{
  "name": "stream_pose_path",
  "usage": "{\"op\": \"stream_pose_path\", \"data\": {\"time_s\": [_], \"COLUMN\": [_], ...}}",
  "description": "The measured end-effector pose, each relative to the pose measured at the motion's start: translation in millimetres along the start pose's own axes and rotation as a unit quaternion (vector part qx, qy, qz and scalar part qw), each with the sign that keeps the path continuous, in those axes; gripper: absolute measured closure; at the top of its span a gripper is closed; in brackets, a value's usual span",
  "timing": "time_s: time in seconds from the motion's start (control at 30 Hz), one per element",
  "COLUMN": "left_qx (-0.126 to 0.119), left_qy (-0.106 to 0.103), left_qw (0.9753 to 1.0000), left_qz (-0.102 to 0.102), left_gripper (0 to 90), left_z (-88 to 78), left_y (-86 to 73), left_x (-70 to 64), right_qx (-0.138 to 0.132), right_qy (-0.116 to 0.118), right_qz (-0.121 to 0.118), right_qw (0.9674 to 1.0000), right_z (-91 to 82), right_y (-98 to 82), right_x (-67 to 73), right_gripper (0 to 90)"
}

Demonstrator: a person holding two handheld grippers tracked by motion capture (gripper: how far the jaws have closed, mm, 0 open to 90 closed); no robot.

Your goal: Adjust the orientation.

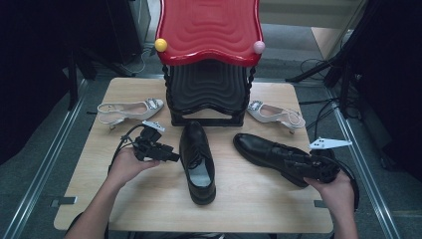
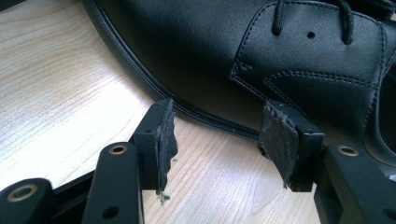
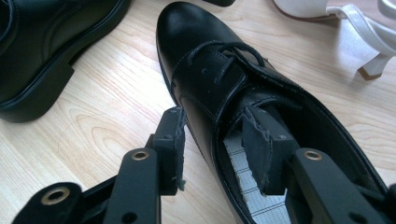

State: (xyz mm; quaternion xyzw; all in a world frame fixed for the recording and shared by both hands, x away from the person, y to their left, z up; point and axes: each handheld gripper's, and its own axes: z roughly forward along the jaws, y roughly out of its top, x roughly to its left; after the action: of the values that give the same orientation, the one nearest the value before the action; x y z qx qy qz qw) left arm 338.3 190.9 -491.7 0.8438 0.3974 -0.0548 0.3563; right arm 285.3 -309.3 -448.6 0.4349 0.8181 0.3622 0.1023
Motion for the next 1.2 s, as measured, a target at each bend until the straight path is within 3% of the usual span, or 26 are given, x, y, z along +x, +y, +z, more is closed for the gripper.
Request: {"op": "stream_pose_path", "data": {"time_s": [0.2,0.47,0.67,1.03,1.13,1.2], "left_qx": [-0.005,-0.002,-0.001,-0.014,-0.015,-0.016], "left_qy": [0.0,0.004,0.012,0.022,0.024,0.027], "left_qw": [1.0,1.0,0.9999,0.9997,0.9996,0.9995], "left_qz": [0.002,0.003,0.009,0.001,-0.003,-0.003], "left_gripper": [45.3,45.4,45.4,45.2,45.2,45.2], "left_z": [-1.8,-3.8,-7.3,-18.0,-19.8,-21.5], "left_y": [-0.2,-1.0,-3.0,-16.3,-20.0,-22.0], "left_x": [0.4,-1.0,-3.1,-2.5,-2.0,-2.0], "right_qx": [0.009,0.021,0.039,0.051,0.052,0.051], "right_qy": [-0.004,0.021,0.025,0.047,0.057,0.074], "right_qz": [0.015,0.0,-0.006,-0.003,-0.001,0.003], "right_qw": [0.9998,0.9996,0.9989,0.9976,0.997,0.996], "right_z": [1.3,23.6,38.9,56.0,56.9,56.8], "right_y": [-5.0,0.5,5.1,12.7,14.1,15.8], "right_x": [-7.7,-3.9,-2.3,-4.1,-5.4,-5.9], "right_gripper": [60.5,60.3,59.5,61.2,65.6,74.5]}}
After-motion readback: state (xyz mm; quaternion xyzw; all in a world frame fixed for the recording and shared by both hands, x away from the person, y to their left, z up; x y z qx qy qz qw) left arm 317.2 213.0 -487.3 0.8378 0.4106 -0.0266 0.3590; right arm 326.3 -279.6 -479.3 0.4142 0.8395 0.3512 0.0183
